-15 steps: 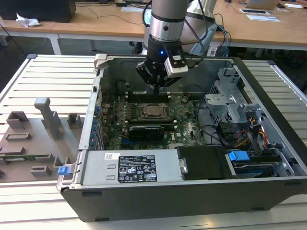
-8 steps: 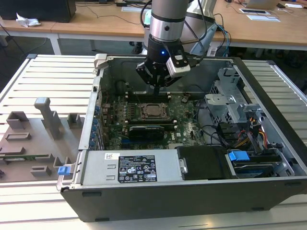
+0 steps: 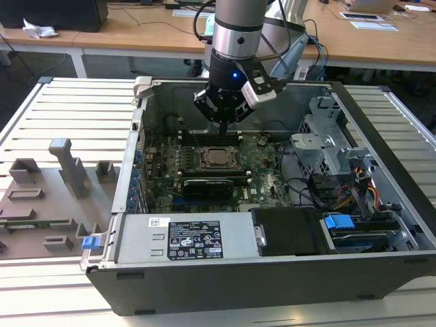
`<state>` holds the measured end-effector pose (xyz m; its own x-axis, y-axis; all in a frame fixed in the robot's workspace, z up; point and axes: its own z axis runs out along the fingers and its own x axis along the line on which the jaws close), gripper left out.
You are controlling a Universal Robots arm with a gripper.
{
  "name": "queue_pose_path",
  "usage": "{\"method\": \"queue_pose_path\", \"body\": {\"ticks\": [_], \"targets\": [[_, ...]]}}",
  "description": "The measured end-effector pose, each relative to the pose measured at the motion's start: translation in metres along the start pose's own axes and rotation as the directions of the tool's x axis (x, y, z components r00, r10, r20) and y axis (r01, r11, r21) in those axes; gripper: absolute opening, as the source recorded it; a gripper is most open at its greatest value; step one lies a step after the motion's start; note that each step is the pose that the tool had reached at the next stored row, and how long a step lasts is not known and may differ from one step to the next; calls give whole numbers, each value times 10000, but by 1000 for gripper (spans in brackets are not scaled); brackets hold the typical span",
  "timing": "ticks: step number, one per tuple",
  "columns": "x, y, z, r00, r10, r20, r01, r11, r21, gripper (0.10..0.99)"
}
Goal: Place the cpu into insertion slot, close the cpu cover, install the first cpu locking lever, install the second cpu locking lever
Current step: 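Install the first cpu locking lever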
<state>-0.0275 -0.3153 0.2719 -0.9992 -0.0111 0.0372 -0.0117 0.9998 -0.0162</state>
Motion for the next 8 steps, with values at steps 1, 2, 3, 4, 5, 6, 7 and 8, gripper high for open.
{"method": "queue_pose_path", "body": {"ticks": [1, 2, 3, 4, 5, 6, 7, 8], "targets": [[0, 0, 0, 10000, -1, 0, 1, 10000, 0, 106], [5, 0, 0, 10000, 4, -1, -4, 10000, 0, 106], [17, 1, 1, 10000, 0, 0, 0, 10000, 0, 106], [29, 1, 2, 10000, -1, 0, 1, 10000, -1, 106], [40, 1, 2, 10000, -1, 1, 1, 10000, -1, 106], [49, 1, 2, 10000, -1, 2, 1, 10000, 1, 106], [56, 1, 2, 10000, 0, 3, 0, 10000, 2, 106], [70, 1, 3, 10000, -1, 5, 1, 10000, 2, 106]]}}
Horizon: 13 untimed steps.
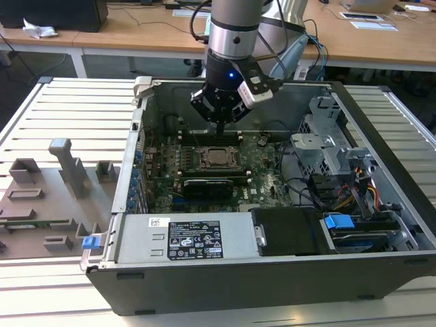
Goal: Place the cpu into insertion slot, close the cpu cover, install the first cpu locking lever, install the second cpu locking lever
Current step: 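Install the first cpu locking lever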
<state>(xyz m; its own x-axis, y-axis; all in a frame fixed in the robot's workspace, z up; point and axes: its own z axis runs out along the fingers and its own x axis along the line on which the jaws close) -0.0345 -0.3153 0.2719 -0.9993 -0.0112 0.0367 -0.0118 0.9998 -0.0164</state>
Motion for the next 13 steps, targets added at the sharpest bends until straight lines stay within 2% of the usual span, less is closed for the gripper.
{"method": "queue_pose_path", "body": {"ticks": [13], "targets": [[248, -2, 9, 10000, 1, 2, -1, 10000, -1, 106]]}}
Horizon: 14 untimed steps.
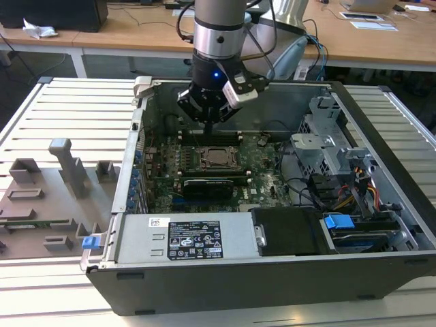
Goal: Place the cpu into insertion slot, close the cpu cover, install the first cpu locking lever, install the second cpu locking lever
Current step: 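Install the first cpu locking lever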
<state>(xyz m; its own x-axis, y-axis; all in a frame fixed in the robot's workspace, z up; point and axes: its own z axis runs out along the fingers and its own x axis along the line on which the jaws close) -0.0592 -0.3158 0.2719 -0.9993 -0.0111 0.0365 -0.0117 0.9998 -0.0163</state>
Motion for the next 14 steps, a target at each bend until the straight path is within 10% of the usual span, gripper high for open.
{"method": "queue_pose_path", "body": {"ticks": [14], "targets": [[310, 3, 11, 10000, -1, 1, 1, 10000, -1, 106]]}}
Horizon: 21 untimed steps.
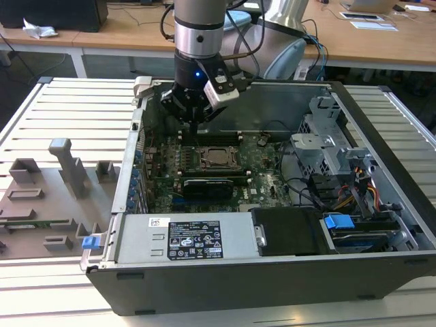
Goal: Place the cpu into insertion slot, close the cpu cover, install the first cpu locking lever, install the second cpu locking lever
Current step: 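Install the first cpu locking lever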
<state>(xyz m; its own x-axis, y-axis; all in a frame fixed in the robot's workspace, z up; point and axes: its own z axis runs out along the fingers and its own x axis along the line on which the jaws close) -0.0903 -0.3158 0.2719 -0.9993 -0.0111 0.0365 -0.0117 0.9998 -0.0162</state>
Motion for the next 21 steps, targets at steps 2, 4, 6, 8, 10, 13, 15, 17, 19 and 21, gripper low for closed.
{"method": "queue_pose_path", "body": {"ticks": [2, 4, 6, 8, 10, 13, 15, 17, 19, 21], "targets": [[40, 1, 2, 10000, 0, 0, 0, 10000, 0, 106], [81, 10, 4, 10000, -1, -1, 1, 10000, 2, 106], [96, 22, 6, 10000, 0, -1, 0, 10000, 1, 106], [117, 47, 8, 10000, 0, -1, 0, 10000, 1, 106], [146, 93, 13, 10000, -2, 1, 2, 10000, 0, 106], [155, 184, 17, 10000, 1, -1, -1, 10000, 1, 106], [159, 233, 22, 10000, -1, 0, 1, 10000, 0, 106], [167, 277, 28, 10000, 1, 0, -1, 10000, 0, 106], [177, 320, 38, 10000, -1, -1, 1, 10000, 1, 106], [181, 339, 50, 10000, 1, 0, -1, 10000, 0, 106]]}}
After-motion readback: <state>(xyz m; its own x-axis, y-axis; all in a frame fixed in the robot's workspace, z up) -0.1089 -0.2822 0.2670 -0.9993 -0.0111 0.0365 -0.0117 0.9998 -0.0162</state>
